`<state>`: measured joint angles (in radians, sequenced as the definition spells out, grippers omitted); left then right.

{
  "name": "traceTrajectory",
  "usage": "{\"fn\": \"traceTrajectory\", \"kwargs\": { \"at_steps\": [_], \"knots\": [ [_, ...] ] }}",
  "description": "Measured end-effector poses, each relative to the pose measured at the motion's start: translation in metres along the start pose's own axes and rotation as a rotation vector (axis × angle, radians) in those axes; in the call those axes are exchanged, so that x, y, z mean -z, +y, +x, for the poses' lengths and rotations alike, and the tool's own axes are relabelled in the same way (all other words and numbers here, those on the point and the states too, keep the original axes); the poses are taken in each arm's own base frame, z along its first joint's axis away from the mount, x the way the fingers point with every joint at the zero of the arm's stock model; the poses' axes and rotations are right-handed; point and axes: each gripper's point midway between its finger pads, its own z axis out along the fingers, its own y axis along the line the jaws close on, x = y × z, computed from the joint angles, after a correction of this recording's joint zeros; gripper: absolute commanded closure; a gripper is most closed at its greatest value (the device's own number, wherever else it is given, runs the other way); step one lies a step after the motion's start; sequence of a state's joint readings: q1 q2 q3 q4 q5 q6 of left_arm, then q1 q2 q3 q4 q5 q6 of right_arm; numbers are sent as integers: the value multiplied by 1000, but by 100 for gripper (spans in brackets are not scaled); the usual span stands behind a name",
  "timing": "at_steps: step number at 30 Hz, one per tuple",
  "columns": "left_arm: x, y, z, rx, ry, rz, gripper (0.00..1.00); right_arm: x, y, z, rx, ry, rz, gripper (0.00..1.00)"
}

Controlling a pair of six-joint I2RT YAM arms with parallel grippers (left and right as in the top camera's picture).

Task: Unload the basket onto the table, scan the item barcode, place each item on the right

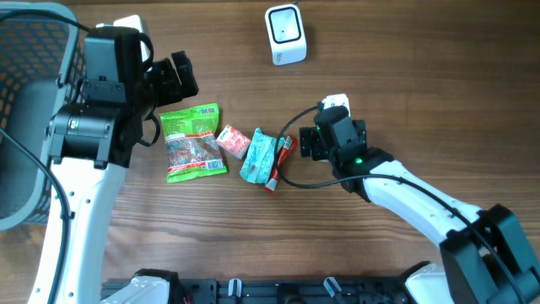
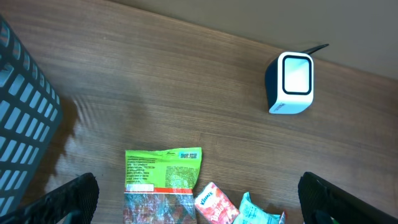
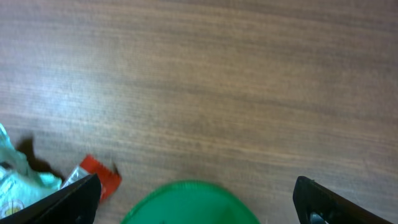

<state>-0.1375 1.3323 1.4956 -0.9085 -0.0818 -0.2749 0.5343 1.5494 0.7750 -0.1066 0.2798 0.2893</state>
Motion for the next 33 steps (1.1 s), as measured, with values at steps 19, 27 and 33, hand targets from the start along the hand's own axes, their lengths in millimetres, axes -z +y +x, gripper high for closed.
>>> {"fn": "traceTrajectory", "kwargs": {
  "at_steps": [19, 27, 33],
  "knots": [
    [0, 0, 0, 0, 0, 0, 0, 71, 12, -40, 18, 612, -121, 0],
    [0, 0, 0, 0, 0, 0, 0, 28, 13, -2, 50, 757, -87, 0],
    [0, 0, 0, 0, 0, 0, 0, 9, 10, 15, 57, 742, -69, 0]
  ]
}}
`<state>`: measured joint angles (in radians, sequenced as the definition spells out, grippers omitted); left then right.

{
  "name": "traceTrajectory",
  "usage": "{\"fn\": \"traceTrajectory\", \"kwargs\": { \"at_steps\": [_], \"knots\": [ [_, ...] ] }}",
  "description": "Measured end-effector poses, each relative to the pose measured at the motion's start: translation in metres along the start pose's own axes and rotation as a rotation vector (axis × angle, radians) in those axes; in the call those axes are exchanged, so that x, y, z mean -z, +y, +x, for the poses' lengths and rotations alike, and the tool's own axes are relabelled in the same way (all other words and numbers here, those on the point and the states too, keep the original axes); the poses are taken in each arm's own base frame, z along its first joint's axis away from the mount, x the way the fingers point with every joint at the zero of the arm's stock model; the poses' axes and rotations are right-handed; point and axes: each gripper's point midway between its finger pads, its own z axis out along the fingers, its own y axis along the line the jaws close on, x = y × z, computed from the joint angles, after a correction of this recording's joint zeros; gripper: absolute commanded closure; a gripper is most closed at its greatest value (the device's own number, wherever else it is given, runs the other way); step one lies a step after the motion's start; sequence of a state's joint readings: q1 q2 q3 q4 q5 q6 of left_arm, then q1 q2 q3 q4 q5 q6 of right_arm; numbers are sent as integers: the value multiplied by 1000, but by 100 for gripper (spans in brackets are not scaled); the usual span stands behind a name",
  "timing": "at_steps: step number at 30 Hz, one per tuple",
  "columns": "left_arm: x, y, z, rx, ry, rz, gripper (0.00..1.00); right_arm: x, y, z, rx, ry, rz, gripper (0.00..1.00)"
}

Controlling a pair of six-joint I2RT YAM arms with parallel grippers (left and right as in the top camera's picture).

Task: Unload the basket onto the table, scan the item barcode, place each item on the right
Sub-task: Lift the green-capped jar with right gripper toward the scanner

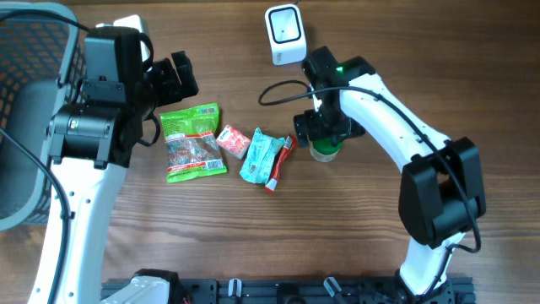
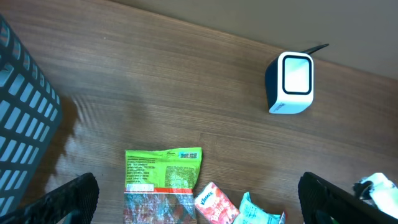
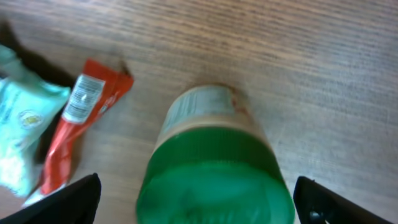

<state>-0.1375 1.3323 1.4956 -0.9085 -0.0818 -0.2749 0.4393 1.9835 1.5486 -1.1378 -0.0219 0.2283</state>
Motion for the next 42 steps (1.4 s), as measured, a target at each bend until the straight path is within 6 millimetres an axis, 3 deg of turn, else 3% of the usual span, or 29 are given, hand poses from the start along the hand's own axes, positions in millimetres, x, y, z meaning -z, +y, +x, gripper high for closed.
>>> {"fn": "traceTrajectory", "kwargs": {
  "at_steps": [12, 17, 19, 23, 24, 28, 29, 33, 35, 36, 40, 42],
  "knots": [
    [0, 0, 0, 0, 0, 0, 0, -40, -11, 2, 7, -38, 49, 2],
    [0, 0, 0, 0, 0, 0, 0, -45, -11, 1, 7, -50, 47, 0],
    [0, 0, 0, 0, 0, 0, 0, -45, -11, 1, 7, -48, 47, 12],
    [0, 0, 0, 0, 0, 0, 0, -45, -11, 1, 6, -51, 46, 17],
    [0, 0, 0, 0, 0, 0, 0, -45, -11, 0, 6, -52, 46, 24],
    [0, 0, 0, 0, 0, 0, 0, -45, -12, 1, 5, -52, 49, 30],
    [0, 0, 0, 0, 0, 0, 0, -45, -12, 1, 6, -50, 50, 36],
    [0, 0, 0, 0, 0, 0, 0, -45, -13, 7, 12, -25, 55, 46],
    [0, 0, 0, 0, 0, 0, 0, -44, -13, 7, 14, -23, 56, 53],
    [0, 0, 0, 0, 0, 0, 0, -44, -13, 8, 14, -22, 56, 63],
    [0, 0, 0, 0, 0, 0, 0, -27, -12, 6, 13, -62, 43, 64],
    [0, 0, 0, 0, 0, 0, 0, -6, -10, 2, 13, -119, 26, 68]
  ]
}}
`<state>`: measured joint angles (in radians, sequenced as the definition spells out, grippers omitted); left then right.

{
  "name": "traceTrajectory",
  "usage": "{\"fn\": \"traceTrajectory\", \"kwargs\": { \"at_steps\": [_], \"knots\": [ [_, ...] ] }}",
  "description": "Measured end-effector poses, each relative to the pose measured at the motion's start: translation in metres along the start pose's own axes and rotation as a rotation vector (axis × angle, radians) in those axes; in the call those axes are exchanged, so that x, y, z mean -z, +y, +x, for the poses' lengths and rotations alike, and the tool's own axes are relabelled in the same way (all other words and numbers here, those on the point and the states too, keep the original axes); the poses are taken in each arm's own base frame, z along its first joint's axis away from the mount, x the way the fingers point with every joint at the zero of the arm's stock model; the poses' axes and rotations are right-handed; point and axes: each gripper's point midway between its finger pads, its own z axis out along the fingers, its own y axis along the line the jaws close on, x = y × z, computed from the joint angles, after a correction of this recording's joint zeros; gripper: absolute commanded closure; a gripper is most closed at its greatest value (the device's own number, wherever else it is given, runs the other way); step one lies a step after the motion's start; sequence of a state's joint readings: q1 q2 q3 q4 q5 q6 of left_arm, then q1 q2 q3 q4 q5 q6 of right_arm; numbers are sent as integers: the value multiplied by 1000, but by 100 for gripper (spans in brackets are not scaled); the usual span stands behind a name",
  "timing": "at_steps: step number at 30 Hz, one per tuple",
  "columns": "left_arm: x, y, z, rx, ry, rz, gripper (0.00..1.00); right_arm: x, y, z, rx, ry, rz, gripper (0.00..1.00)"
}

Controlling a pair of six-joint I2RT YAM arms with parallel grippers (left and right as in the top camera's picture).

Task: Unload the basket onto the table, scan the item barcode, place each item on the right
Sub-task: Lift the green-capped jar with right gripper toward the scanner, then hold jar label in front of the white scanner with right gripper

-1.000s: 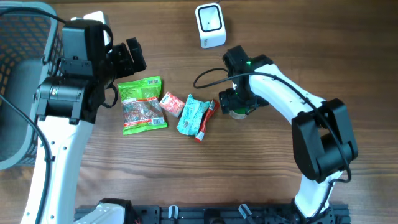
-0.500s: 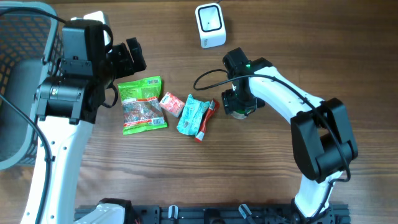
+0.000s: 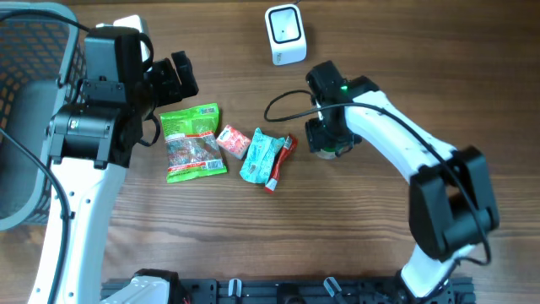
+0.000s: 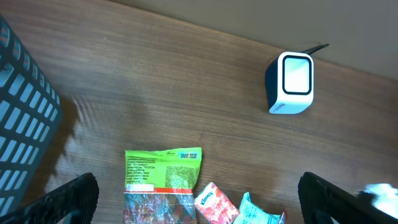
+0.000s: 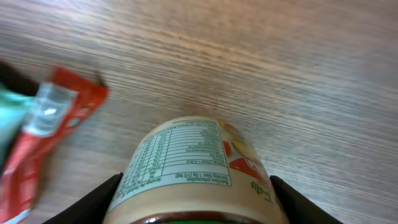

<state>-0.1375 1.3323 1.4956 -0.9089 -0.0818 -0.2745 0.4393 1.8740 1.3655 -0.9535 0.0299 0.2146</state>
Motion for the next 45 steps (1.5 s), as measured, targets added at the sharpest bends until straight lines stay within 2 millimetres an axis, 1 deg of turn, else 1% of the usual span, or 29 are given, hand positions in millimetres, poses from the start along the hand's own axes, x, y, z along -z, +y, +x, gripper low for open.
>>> {"fn": "traceTrajectory", "kwargs": {
  "at_steps": [2, 5, 10, 11, 14, 16, 17, 19, 20, 22, 23, 25, 26, 27, 29, 30, 31, 33, 35, 37, 38, 39, 40, 41, 42, 45],
  "knots": [
    [0, 0, 0, 0, 0, 0, 0, 12, 0, -3, -1, -32, -7, 71],
    [0, 0, 0, 0, 0, 0, 0, 23, 0, -5, -2, -63, -14, 74],
    [0, 0, 0, 0, 0, 0, 0, 38, 0, -1, -2, -77, -20, 73],
    [0, 0, 0, 0, 0, 0, 0, 42, -1, 2, -2, -78, -21, 71],
    [0, 0, 0, 0, 0, 0, 0, 58, 0, 5, 8, -75, -30, 70],
    [0, 0, 0, 0, 0, 0, 0, 76, 3, 3, 21, -72, -50, 70],
    [0, 0, 0, 0, 0, 0, 0, 88, 5, -2, 27, -88, -60, 70],
    [0, 0, 0, 0, 0, 0, 0, 120, 10, -19, 36, -155, -83, 70],
    [0, 0, 0, 0, 0, 0, 0, 141, 11, -28, 37, -198, -94, 69],
    [0, 0, 0, 0, 1, 0, 0, 170, 13, -38, 37, -265, -110, 66],
    [0, 0, 0, 0, 0, 0, 0, 180, 14, -43, 37, -293, -119, 66],
    [0, 0, 0, 0, 0, 0, 0, 207, 18, -58, 39, -383, -145, 66],
    [0, 0, 0, 0, 0, 0, 0, 213, 20, -65, 40, -422, -155, 66],
    [0, 0, 0, 0, 0, 0, 0, 220, 23, -77, 41, -478, -169, 66],
    [0, 0, 0, 0, 0, 0, 0, 227, 26, -93, 41, -545, -183, 66],
    [0, 0, 0, 0, 0, 0, 0, 231, 29, -104, 42, -590, -191, 67],
    [0, 0, 0, 0, 0, 0, 0, 232, 32, -117, 42, -628, -198, 67],
    [0, 0, 0, 0, 0, 0, 0, 223, 35, -133, 42, -648, -202, 67],
    [0, 0, 0, 0, 0, 0, 0, 209, 40, -152, 42, -668, -206, 67],
    [0, 0, 0, 0, 0, 0, 0, 189, 45, -172, 42, -682, -208, 68],
    [0, 0, 0, 0, 0, 0, 0, 169, 49, -191, 40, -697, -207, 69],
    [0, 0, 0, 0, 0, 0, 0, 159, 50, -197, 39, -697, -203, 69],
    [0, 0, 0, 0, 1, 0, 0, 151, 50, -214, 32, -740, -191, 69],
    [0, 0, 0, 0, 0, 0, 0, 146, 51, -228, 27, -781, -183, 69],
    [0, 0, 0, 0, 0, 0, 0, 136, 50, -239, 22, -805, -167, 70],
    [0, 0, 0, 0, 0, 0, 0, 127, 51, -268, 21, -911, -156, 70]
  ]
}}
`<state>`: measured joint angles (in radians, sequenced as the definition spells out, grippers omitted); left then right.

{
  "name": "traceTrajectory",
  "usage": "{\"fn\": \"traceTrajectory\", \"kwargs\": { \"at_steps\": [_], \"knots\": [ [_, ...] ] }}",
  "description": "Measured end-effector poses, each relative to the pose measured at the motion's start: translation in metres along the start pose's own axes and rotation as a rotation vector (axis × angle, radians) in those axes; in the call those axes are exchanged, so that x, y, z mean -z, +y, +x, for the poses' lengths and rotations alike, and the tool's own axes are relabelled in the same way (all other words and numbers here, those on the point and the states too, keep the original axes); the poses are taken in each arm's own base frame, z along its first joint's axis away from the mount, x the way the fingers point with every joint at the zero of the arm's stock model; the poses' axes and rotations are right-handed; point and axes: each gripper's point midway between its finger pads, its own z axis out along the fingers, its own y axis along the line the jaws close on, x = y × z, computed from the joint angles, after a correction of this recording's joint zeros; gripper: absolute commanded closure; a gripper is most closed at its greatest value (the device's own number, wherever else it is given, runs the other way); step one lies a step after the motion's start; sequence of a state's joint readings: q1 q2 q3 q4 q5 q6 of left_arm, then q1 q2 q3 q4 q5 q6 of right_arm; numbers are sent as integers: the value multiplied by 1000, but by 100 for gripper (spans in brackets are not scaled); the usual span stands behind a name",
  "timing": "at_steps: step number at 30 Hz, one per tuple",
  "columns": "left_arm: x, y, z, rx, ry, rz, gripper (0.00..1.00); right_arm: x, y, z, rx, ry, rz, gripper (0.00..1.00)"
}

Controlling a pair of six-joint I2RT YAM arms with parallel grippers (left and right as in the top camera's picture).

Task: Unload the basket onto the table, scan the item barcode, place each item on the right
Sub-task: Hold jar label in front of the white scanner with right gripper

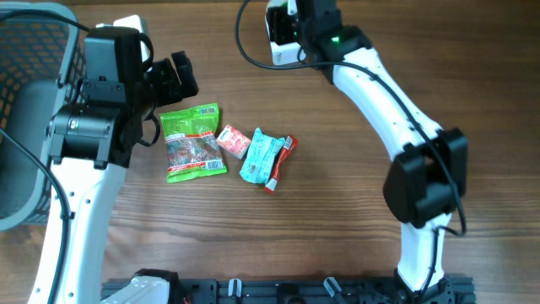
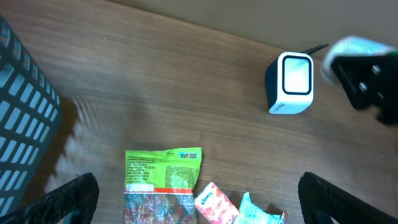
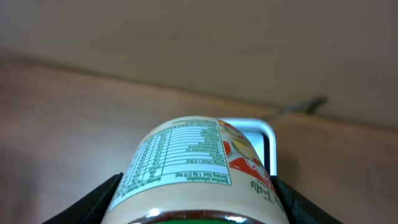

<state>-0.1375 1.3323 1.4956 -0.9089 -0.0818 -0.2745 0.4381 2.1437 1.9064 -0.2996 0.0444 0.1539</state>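
A jar with a nutrition label and a green lid [image 3: 198, 167] fills the right wrist view, and my right gripper [image 3: 196, 208] is shut on it. Just behind the jar is the white barcode scanner [image 3: 266, 142], its face towards the jar. In the overhead view my right gripper [image 1: 299, 21] is at the far table edge, over the scanner [image 1: 278, 38], and hides the jar. The left wrist view shows the scanner [image 2: 290, 83] with the right arm [image 2: 367, 71] beside it. My left gripper [image 1: 179, 78] hangs open over the left of the table, holding nothing.
A green snack packet [image 1: 192, 142], a pink tissue pack [image 1: 233, 141], a teal packet [image 1: 260, 155] and a red bar [image 1: 280, 162] lie in a row mid-table. A dark mesh basket [image 1: 34, 93] stands at the left edge.
My right gripper, still shut on the jar, has moved from low over the table right of the red bar to the far edge, in front of the scanner. The left arm is unchanged.
My right gripper first hung open above the green-lidded jar standing right of the packets. Then its open fingers were around the jar. Then it was shut on the jar near the table, and now holds it at the scanner.
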Motion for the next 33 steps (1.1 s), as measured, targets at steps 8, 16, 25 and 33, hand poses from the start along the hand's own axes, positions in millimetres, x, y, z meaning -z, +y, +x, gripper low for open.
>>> {"fn": "traceTrajectory", "kwargs": {
  "at_steps": [8, 16, 25, 33],
  "knots": [
    [0, 0, 0, 0, 0, 0, 0, -54, -9, -12, -8, -220, 45, 72],
    [0, 0, 0, 0, 0, 0, 0, -85, -22, -2, -32, -320, 60, 77],
    [0, 0, 0, 0, 0, 0, 0, -108, -60, 20, -65, -324, 102, 80],
    [0, 0, 0, 0, 0, 0, 0, -108, -51, 19, -62, -323, 54, 80]
  ]
}}
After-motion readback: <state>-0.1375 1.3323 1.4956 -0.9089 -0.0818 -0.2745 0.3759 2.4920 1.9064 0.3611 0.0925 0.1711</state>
